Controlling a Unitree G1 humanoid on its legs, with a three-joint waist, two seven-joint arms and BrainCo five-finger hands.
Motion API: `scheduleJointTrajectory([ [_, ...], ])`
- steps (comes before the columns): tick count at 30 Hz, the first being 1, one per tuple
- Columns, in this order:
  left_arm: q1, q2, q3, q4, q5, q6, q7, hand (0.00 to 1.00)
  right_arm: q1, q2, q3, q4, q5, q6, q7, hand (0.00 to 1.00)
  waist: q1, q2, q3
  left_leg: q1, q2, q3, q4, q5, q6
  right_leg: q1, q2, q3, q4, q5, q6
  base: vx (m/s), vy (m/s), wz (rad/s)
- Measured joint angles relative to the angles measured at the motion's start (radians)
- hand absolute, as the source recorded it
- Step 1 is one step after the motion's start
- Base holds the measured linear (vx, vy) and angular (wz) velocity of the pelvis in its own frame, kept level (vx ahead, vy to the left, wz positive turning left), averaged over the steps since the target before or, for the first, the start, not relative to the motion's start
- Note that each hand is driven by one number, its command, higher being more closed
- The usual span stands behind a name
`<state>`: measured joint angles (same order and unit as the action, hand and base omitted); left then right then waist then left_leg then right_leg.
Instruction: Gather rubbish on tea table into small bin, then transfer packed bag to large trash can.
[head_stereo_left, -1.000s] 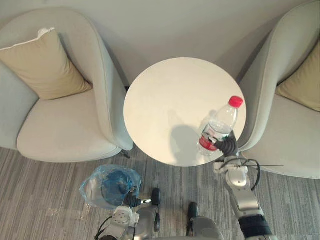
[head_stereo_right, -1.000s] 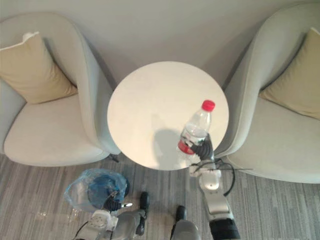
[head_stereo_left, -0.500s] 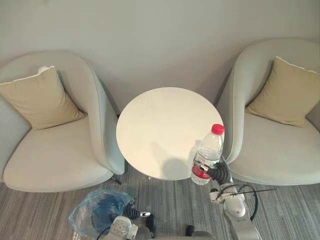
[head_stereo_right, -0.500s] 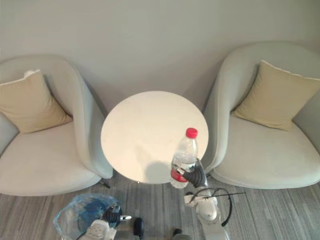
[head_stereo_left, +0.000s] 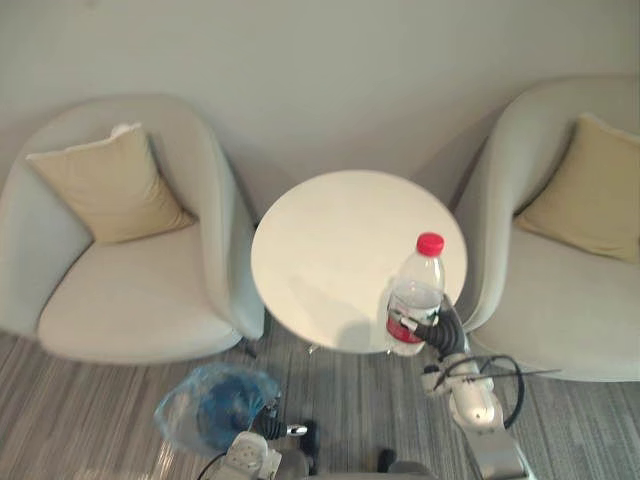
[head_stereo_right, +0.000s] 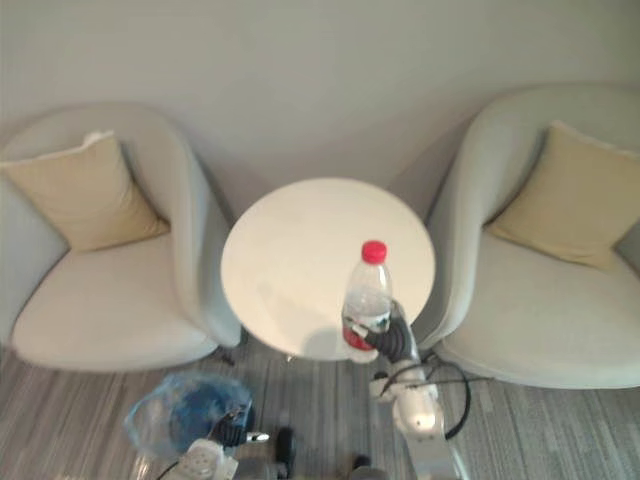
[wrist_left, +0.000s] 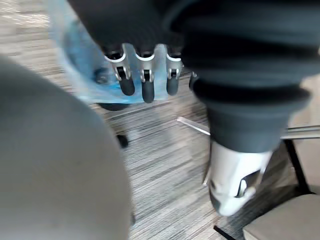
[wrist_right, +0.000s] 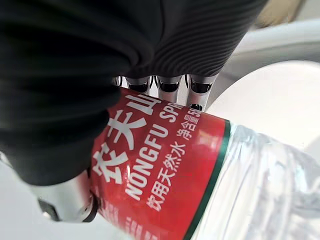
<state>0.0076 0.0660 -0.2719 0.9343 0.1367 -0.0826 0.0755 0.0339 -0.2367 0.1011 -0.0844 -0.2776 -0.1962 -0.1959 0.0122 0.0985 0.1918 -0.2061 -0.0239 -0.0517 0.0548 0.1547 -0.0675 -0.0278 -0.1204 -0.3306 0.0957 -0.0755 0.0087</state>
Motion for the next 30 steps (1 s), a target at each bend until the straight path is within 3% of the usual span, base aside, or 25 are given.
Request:
scheduleJointTrajectory([
  [1,-0.004,-0.007,0.006,0.001,0.002,-0.001,-0.001,0.00,-0.045,0.000,0.003,0.019,-0.002,0.000,-0.009,1.00,0.000,-0.003,0.006,-0.017,0.030,0.118,0.161,-0.116,0.081,-0.014,-0.017,-0.025,0.011,0.002,-0.004,-0.19,-0.019,0.64],
  [2,-0.004,-0.010,0.005,0.003,0.010,0.000,-0.002,0.00,-0.059,-0.002,0.003,0.025,-0.004,0.000,-0.013,1.00,-0.002,-0.004,0.007,-0.014,0.047,0.158,0.218,-0.163,0.085,-0.016,-0.021,-0.033,0.017,0.004,-0.005,-0.14,-0.018,0.63],
  [4,0.001,-0.028,0.005,0.020,0.043,0.001,-0.002,0.00,-0.060,-0.004,-0.011,0.036,-0.006,0.006,-0.035,1.00,-0.029,0.001,0.005,0.074,0.147,0.273,0.335,-0.277,0.017,-0.024,-0.049,-0.100,0.054,0.005,-0.006,-0.17,0.070,0.74],
  [7,-0.001,-0.037,-0.020,0.021,0.077,0.001,-0.001,0.00,-0.055,-0.005,-0.044,0.036,-0.006,0.013,-0.051,1.00,-0.065,0.016,-0.004,0.155,0.199,0.287,0.232,-0.294,-0.034,-0.060,-0.070,-0.162,0.090,0.015,0.011,-0.15,0.212,0.82],
  [8,-0.010,-0.041,-0.032,0.021,0.092,0.001,0.000,0.00,-0.059,-0.002,-0.067,0.050,-0.007,0.018,-0.057,1.00,-0.066,0.029,-0.007,0.204,0.186,0.282,0.081,-0.301,-0.065,-0.077,-0.072,-0.174,0.081,0.047,0.034,-0.18,0.322,0.79],
  [9,-0.016,-0.036,-0.031,0.028,0.098,0.002,0.001,0.00,-0.062,0.010,-0.070,0.070,-0.007,0.020,-0.061,1.00,-0.063,0.019,-0.003,0.209,0.171,0.283,0.056,-0.297,-0.065,-0.077,-0.080,-0.176,0.073,0.062,0.043,-0.20,0.328,0.41],
  [10,-0.006,-0.024,-0.031,0.031,0.099,0.002,0.002,0.00,-0.063,0.037,-0.066,0.107,-0.008,0.030,-0.060,1.00,-0.052,-0.010,-0.004,0.209,0.144,0.286,0.056,-0.287,-0.056,-0.073,-0.103,-0.169,0.059,0.092,0.051,-0.14,0.184,0.12],
  [11,-0.003,-0.019,-0.031,0.030,0.098,0.001,0.002,0.00,-0.062,0.047,-0.059,0.118,-0.009,0.034,-0.059,1.00,-0.049,-0.018,-0.008,0.210,0.134,0.287,0.058,-0.287,-0.056,-0.070,-0.110,-0.163,0.052,0.101,0.059,-0.13,0.176,0.06],
  [13,0.008,-0.004,-0.017,0.025,0.097,0.001,0.008,0.00,-0.057,0.087,-0.039,0.150,-0.009,0.041,-0.055,1.00,-0.042,-0.026,-0.010,0.225,0.095,0.285,0.071,-0.287,-0.041,-0.027,-0.138,-0.139,-0.001,0.139,0.081,-0.16,0.201,0.08],
  [15,0.014,0.002,0.017,0.027,0.096,0.001,0.009,0.00,-0.047,0.098,-0.029,0.150,-0.009,0.041,-0.050,1.00,-0.037,-0.024,-0.010,0.222,0.071,0.267,0.075,-0.286,-0.013,-0.022,-0.157,-0.126,0.010,0.138,0.084,-0.18,0.139,0.20],
  [17,0.019,0.006,0.048,0.031,0.094,0.002,0.014,0.00,-0.008,0.115,-0.049,0.149,-0.009,0.041,-0.044,1.00,-0.046,-0.026,-0.003,0.203,0.054,0.202,0.110,-0.317,0.013,-0.027,-0.155,-0.044,0.082,0.036,0.104,-0.16,0.007,0.81],
  [18,0.029,0.009,0.060,0.030,0.091,0.001,0.015,0.00,0.026,0.121,-0.070,0.149,-0.008,0.043,-0.040,1.00,-0.059,-0.040,0.005,0.195,0.042,0.157,0.130,-0.321,0.019,-0.041,-0.129,0.059,0.136,-0.033,0.097,-0.11,-0.054,1.00],
  [20,0.033,0.015,0.063,0.027,0.075,0.000,0.016,0.00,0.060,0.120,-0.090,0.148,-0.008,0.048,-0.037,1.00,-0.069,-0.055,0.010,0.189,0.017,0.098,0.144,-0.318,0.022,-0.045,-0.077,0.204,0.184,-0.086,0.085,-0.07,-0.061,1.10],
  [25,0.033,0.020,0.090,0.018,0.055,0.000,0.012,0.00,0.076,0.124,-0.100,0.148,-0.008,0.049,-0.033,1.00,-0.068,-0.066,0.008,0.130,-0.012,0.000,0.175,-0.292,0.027,-0.043,-0.051,0.232,0.194,-0.119,0.092,0.05,-0.026,0.70],
  [26,0.033,0.023,0.088,0.017,0.055,0.001,0.011,0.00,0.100,0.127,-0.103,0.141,-0.008,0.050,-0.031,1.00,-0.082,-0.080,0.005,0.112,-0.025,-0.050,0.191,-0.292,0.026,-0.036,-0.035,0.245,0.196,-0.145,0.083,0.20,-0.123,1.59],
  [28,0.017,0.023,0.086,0.017,0.055,0.001,0.007,0.00,0.135,0.126,-0.129,0.142,-0.006,0.054,-0.018,1.00,-0.080,-0.098,0.001,0.083,-0.044,-0.138,0.223,-0.292,0.024,-0.002,-0.016,0.243,0.209,-0.150,0.070,0.25,-0.108,1.63],
  [30,0.014,0.024,0.087,0.016,0.056,0.000,0.007,0.00,0.129,0.127,-0.134,0.139,-0.006,0.053,-0.018,1.00,-0.076,-0.099,0.000,0.066,-0.040,-0.141,0.250,-0.292,0.024,0.022,-0.015,0.223,0.193,-0.148,0.071,0.13,-0.022,0.75],
])
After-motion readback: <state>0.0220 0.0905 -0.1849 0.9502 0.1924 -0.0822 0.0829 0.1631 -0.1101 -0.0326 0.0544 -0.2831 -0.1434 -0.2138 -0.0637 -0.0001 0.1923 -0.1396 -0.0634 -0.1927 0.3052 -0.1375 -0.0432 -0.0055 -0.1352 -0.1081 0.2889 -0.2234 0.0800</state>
